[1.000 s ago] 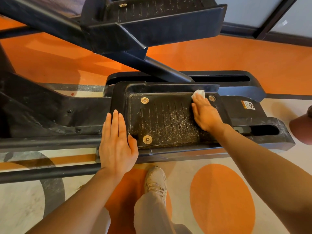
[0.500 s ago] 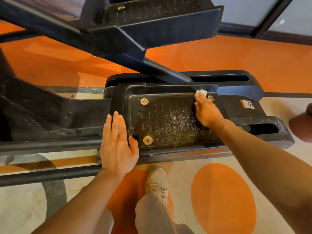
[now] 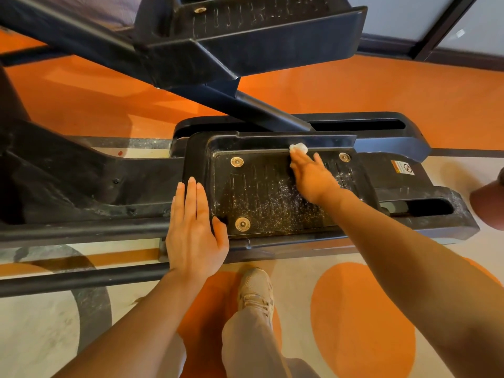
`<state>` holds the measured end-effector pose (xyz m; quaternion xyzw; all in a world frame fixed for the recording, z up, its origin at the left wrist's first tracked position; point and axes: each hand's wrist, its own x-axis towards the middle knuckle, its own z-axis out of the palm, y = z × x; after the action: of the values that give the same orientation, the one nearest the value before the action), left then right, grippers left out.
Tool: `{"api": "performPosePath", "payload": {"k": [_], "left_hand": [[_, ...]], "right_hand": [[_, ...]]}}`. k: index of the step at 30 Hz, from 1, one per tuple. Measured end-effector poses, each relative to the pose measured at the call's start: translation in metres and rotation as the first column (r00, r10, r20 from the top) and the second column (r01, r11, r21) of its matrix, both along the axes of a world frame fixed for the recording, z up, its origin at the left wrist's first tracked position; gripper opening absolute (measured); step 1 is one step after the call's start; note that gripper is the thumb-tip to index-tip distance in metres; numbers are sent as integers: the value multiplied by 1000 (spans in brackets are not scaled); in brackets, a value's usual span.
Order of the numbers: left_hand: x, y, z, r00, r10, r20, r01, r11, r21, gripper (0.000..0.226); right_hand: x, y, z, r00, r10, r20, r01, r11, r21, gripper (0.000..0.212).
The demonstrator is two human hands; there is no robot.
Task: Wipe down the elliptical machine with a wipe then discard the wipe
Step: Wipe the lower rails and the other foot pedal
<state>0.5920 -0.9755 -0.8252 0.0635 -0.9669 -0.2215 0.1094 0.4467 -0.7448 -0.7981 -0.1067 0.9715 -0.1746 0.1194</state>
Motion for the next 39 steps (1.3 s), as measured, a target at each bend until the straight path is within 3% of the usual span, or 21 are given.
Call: {"api": "performPosePath", "payload": {"k": [4, 11, 18, 22, 26, 29, 33, 36, 39], "left_hand": [[0, 1, 0, 1000, 8, -7, -8, 1000, 8, 70], [2, 0, -2, 999, -9, -31, 10, 1000, 18, 68], [1, 0, -1, 1000, -3, -21, 3, 1000, 17, 69], [1, -1, -2, 1000, 0, 0, 0, 1000, -9, 70], [0, 1, -3, 1000, 2, 11, -2, 998, -58, 70], [0, 1, -2, 1000, 1, 18, 0, 998, -57, 71], [0, 1, -1, 1000, -6, 7, 6, 999, -36, 69], [0, 1, -1, 1000, -5, -5, 5, 999, -32, 68], [0, 0, -3, 1000, -10, -8, 10, 999, -30, 67]], "right_hand": [[4, -18, 2, 999, 12, 30, -10, 999, -43, 49], [25, -97, -9, 931, 366, 10, -358, 916, -181, 50], [22, -83, -5, 933, 352, -77, -352, 936, 25, 55], [46, -70, -4, 827, 561, 23, -556, 825, -101, 64], [53, -52, -2, 718, 689, 95, -681, 725, -103, 66], [43, -55, 0, 683, 726, 79, -729, 685, 12, 75], [43, -74, -9, 770, 637, -30, -631, 768, 109, 77], [41, -85, -12, 820, 571, -44, -569, 821, 39, 79], [43, -72, -14, 739, 666, 99, -668, 744, -21, 88]]}}
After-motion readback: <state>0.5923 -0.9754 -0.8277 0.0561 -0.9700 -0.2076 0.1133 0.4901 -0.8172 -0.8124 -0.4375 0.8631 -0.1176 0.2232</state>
